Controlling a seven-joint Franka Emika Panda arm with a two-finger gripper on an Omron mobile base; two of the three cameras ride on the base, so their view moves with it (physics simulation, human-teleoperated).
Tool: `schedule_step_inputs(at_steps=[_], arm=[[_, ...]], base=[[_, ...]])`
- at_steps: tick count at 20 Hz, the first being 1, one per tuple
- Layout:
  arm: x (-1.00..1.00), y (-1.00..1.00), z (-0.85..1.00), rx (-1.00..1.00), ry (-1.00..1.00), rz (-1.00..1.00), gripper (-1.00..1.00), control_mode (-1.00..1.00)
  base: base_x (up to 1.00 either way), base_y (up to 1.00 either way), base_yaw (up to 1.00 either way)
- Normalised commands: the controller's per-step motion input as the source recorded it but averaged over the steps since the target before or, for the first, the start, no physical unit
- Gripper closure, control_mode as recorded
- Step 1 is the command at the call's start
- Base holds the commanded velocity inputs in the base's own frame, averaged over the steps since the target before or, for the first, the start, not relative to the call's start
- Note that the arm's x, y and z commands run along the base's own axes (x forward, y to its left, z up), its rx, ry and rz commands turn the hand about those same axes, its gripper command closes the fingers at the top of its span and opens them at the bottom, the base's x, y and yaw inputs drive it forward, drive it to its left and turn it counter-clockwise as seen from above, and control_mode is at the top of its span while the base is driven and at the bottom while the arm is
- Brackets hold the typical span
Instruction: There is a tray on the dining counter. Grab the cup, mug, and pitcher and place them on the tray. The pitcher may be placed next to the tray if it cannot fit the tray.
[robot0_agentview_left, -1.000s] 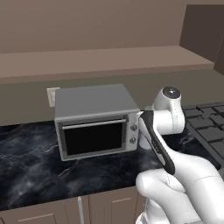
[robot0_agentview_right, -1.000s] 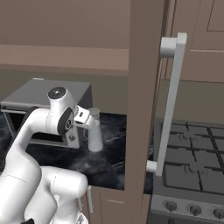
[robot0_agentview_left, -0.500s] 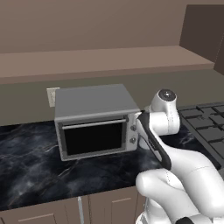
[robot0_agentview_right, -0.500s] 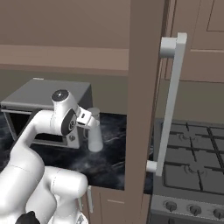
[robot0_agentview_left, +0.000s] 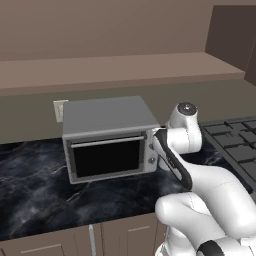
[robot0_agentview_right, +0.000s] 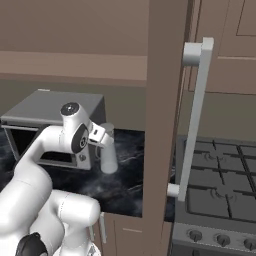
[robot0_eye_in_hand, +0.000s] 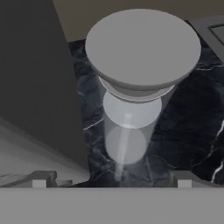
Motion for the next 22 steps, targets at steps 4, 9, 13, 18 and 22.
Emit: schedule_step_inputs(at_steps=[4, 9, 13, 18, 22], arm=[[0.12, -0.05, -0.03, 0.0, 0.0, 0.0, -1.0, -1.0], [0.19, -0.08, 0.0, 0.0, 0.0, -0.01, -1.0, -1.0], [0.13, -0.24, -0.02, 0.0, 0.0, 0.0, -1.0, -1.0], [0.1, -0.03, -0.11, 0.0, 0.0, -0.01, -1.0, -1.0], [0.06, -0.08, -0.13, 0.0, 0.0, -0.03, -1.0, -1.0]], base=[[0.0, 0.0, 0.0], [0.0, 0.0, 0.0], [0.0, 0.0, 0.0], [0.0, 0.0, 0.0], [0.0, 0.0, 0.0]])
